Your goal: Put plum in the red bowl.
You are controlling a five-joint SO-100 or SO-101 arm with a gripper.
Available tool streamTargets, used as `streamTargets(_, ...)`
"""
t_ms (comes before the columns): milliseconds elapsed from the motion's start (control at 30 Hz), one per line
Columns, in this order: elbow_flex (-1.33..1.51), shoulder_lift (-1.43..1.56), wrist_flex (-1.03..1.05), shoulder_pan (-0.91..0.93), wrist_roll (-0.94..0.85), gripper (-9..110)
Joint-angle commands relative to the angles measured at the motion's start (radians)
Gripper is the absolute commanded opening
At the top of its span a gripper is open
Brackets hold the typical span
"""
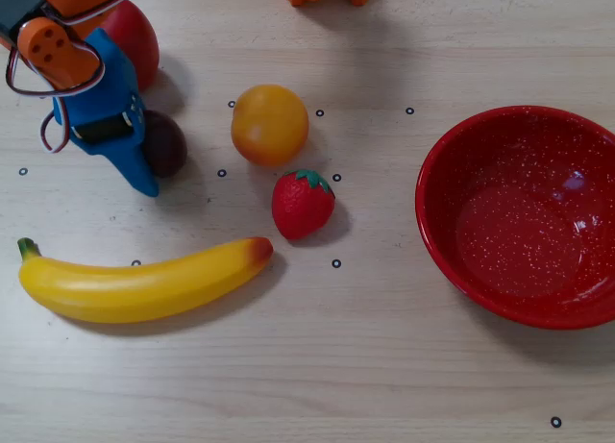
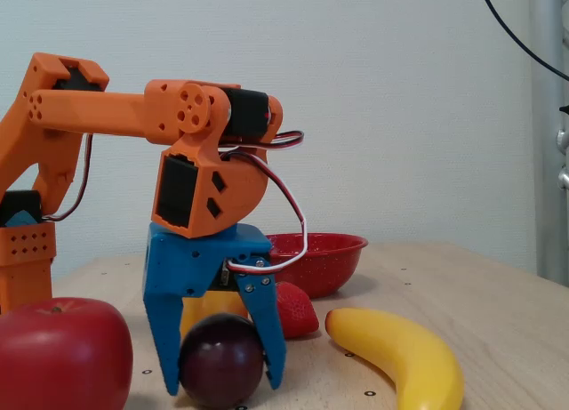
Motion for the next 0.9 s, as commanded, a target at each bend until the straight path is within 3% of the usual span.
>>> streamTargets(0,-0.094,0.166,0.058,-0.038,0.008,0)
streamTargets(533,-0.167,0.506,0.160,0.046,-0.072,0)
streamTargets(867,-0.107,0.758,0.086,0.264,-0.342,0)
